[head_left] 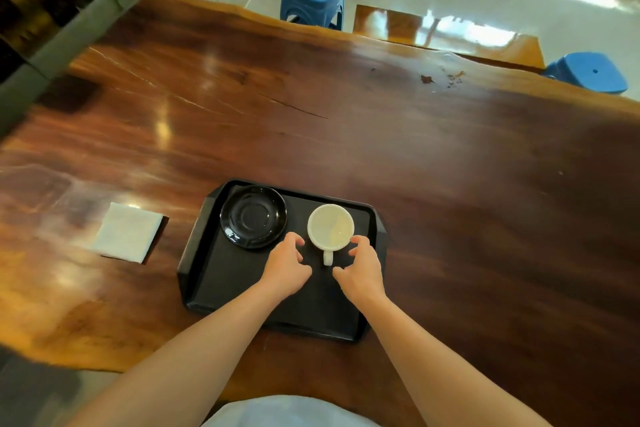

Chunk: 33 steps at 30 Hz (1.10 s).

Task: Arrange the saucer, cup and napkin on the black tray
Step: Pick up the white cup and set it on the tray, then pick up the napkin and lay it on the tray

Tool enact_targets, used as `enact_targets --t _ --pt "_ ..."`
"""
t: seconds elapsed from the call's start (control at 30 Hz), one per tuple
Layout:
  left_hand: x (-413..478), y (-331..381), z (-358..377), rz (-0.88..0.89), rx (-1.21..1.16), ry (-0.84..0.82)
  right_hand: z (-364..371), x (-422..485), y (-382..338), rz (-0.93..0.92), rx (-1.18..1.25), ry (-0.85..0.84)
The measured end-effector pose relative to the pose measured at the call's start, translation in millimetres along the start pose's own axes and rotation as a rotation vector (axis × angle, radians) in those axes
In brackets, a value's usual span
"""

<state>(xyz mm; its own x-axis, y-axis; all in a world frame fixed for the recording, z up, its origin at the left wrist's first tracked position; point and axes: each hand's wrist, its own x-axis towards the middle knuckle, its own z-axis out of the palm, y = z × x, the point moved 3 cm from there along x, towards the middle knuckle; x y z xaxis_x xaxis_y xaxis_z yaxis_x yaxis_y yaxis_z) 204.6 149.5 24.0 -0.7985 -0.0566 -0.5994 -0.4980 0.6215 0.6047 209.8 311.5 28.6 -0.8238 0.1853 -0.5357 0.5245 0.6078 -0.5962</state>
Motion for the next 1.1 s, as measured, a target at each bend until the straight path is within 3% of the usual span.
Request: enact_targets --t 0.57,1.1 --pt "-60 -52 -44 0.040 0.065 0.072 45 -61 -36 -0.164 -0.089 -0.124" --pt "-61 -181 -165 -0.165 0.004 0.264 178 -68 -146 -0.304 -0.286 -0.372"
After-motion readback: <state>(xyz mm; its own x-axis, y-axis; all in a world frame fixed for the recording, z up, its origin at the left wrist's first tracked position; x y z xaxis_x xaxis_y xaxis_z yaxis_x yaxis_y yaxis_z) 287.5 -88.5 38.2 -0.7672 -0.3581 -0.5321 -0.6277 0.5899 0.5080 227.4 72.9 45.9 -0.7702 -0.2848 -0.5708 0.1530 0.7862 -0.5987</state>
